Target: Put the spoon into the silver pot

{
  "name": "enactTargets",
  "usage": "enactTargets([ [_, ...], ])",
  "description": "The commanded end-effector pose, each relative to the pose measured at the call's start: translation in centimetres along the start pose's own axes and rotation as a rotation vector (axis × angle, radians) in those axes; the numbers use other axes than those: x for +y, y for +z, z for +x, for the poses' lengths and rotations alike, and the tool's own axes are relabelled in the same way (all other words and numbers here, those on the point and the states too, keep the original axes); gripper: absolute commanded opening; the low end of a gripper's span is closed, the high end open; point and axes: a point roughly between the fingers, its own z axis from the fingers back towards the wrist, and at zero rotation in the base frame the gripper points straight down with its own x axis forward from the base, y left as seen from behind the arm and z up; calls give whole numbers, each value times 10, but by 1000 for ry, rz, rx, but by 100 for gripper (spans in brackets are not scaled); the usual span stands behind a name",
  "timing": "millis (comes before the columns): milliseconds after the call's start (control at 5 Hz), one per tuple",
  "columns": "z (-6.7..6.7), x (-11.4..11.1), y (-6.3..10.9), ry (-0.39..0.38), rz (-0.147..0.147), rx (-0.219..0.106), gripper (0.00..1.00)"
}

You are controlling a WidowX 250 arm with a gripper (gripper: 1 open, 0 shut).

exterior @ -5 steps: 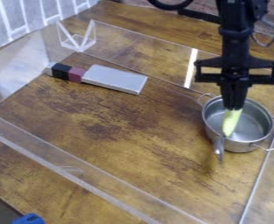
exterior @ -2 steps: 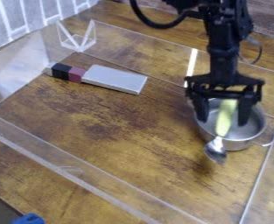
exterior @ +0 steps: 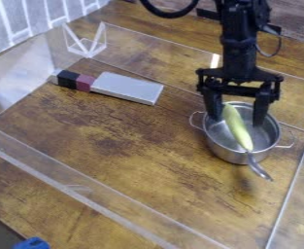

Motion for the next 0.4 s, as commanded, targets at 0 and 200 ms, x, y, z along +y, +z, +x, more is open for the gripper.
enactTargets([
  [0,2,-31,36,-46,-34,-112,100],
  [200,-3,-32,28,-45,-31,-111,100],
])
